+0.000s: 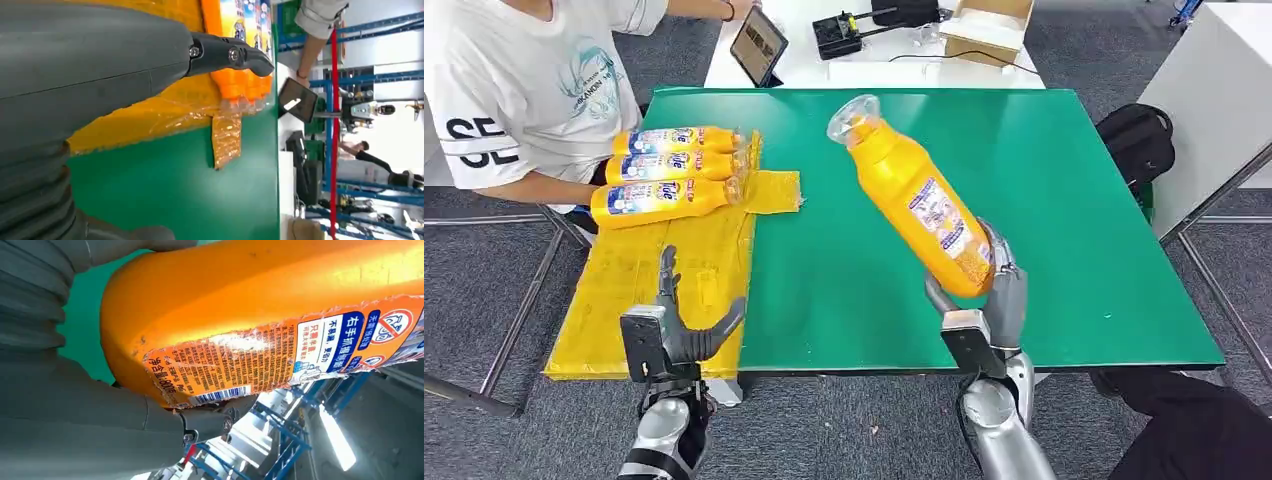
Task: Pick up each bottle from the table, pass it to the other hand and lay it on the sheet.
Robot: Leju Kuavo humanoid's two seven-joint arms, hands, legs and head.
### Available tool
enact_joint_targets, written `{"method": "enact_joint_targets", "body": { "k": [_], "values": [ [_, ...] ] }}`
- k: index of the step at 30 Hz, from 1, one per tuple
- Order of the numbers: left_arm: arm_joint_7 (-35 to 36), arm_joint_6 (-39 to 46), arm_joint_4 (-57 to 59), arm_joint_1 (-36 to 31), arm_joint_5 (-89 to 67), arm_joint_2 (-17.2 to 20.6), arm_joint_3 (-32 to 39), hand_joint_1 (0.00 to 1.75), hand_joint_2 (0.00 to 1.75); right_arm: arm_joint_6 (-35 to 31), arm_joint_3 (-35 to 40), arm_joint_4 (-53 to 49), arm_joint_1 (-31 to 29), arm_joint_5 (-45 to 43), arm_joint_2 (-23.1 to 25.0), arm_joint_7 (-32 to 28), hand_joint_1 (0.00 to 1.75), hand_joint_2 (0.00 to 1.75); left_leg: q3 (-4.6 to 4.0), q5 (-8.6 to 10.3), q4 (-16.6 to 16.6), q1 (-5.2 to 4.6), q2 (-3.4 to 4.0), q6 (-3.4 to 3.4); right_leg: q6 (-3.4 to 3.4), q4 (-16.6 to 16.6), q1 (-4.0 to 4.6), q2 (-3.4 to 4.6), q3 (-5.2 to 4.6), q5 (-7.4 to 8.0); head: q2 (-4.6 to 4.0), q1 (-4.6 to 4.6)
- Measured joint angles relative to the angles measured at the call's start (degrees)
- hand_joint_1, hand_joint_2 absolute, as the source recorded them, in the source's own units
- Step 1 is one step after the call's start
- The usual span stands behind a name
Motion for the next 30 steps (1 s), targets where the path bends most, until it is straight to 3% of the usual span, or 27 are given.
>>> {"method": "enact_joint_targets", "body": {
  "k": [7,11,15,18,23,30],
  "values": [
    [0.35,-0.74,-0.9,0.48,0.68,-0.02,0.07,0.0,1.75,0.0,-1.07,-1.24,0.69,-0.35,0.59,-0.35,1.75,1.75,-0.01,-0.01,0.0,0.0,0.0,0.0,0.0,0.0,0.0,0.0,0.0,-0.01,0.0,0.02],
    [3.41,-10.66,-1.79,1.04,7.4,-0.02,-0.31,0.0,1.75,4.42,-1.11,-1.4,1.26,-2.54,0.87,-2.38,1.75,1.75,-0.02,-0.01,0.0,0.0,0.0,0.0,0.0,0.0,0.0,0.0,0.0,-0.01,0.0,0.02],
    [6.84,-26.06,-3.6,1.6,17.63,0.0,-2.79,0.0,1.75,8.46,2.07,-0.85,2.59,-0.99,1.9,-6.44,1.75,1.75,-0.03,-0.01,0.0,0.01,0.01,0.0,0.0,0.0,0.01,0.0,-0.01,-0.01,0.0,0.0],
    [7.61,-31.61,-5.27,1.65,21.31,0.0,-5.03,0.0,1.75,9.18,5.02,1.65,2.96,-0.31,3.3,-8.41,1.75,1.75,-0.03,-0.01,-0.01,0.04,0.01,-0.01,-0.02,0.01,0.03,0.0,-0.02,-0.02,0.0,0.0],
    [8.63,-36.74,-7.52,1.67,25.49,0.0,-8.02,0.0,1.75,8.41,10.3,8.12,3.71,1.68,5.73,-9.46,1.75,1.75,-0.04,-0.01,-0.02,0.04,-0.02,-0.02,-0.04,0.01,0.02,-0.01,-0.06,-0.04,0.0,0.0],
    [8.94,-37.26,-7.52,1.58,26.14,0.02,-9.75,0.0,1.75,7.72,13.07,11.87,4.17,0.55,7.12,-9.49,1.75,1.75,-0.05,-0.01,-0.01,0.01,0.01,-0.01,-0.03,0.0,0.0,0.0,-0.08,-0.03,0.0,0.02]
  ]
}}
